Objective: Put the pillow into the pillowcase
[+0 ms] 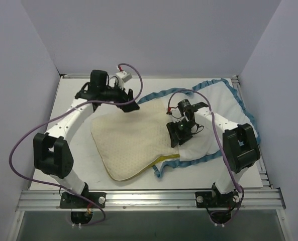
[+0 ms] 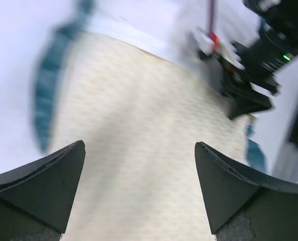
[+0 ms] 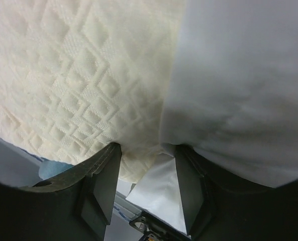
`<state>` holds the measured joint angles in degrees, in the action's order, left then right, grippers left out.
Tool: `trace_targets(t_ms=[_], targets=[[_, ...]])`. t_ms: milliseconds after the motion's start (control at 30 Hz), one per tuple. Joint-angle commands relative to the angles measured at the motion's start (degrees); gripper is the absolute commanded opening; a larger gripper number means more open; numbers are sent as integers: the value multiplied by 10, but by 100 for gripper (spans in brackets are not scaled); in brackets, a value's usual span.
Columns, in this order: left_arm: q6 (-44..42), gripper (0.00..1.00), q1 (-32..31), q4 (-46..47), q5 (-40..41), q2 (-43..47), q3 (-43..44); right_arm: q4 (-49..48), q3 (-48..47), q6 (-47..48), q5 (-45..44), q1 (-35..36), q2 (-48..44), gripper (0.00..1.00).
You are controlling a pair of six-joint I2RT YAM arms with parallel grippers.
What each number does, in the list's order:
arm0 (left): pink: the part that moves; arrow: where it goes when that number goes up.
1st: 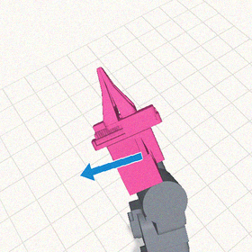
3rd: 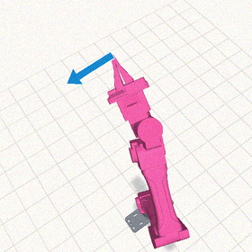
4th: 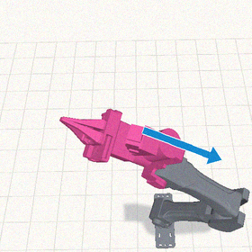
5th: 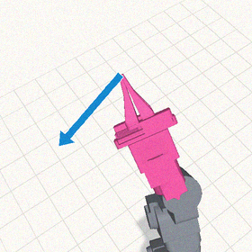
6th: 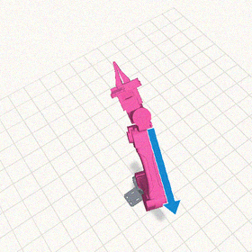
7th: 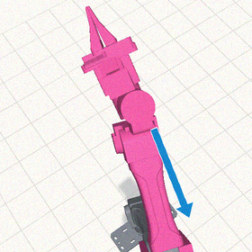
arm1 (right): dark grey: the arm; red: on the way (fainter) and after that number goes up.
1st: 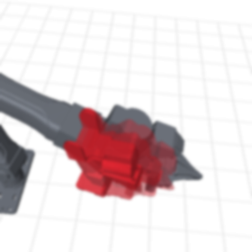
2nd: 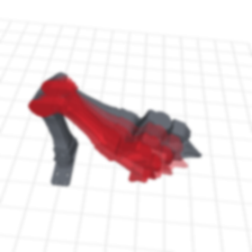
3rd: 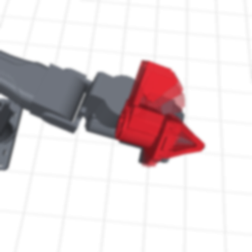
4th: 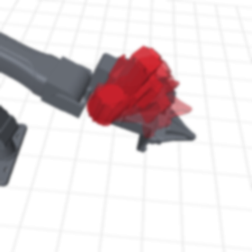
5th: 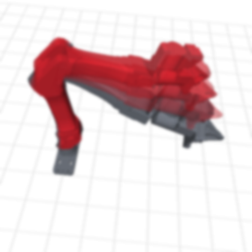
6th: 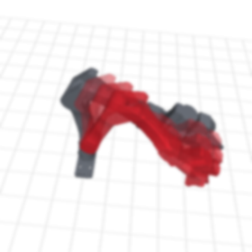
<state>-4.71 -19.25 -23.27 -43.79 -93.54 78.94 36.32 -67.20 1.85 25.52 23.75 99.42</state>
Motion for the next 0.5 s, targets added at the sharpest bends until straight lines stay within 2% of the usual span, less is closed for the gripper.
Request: trace_targets(t_ms=[0,133,267,367,467], targets=[[-108,98,33,-107,37,-59,92,89,40,42,60,27,-12,48],[-154,97,40,-156,24,-178,168,117,33,43,95,45,-17,52],[-199,97,39,-228,-63,-231,193,133,-26,44,113,36,-38,60],[-229,97,40,-241,-46,-246,170,138,-86,26,120,-19,-46,68],[-264,97,38,-233,-3,-256,148,136,-208,34,119,-66,-21,75]])
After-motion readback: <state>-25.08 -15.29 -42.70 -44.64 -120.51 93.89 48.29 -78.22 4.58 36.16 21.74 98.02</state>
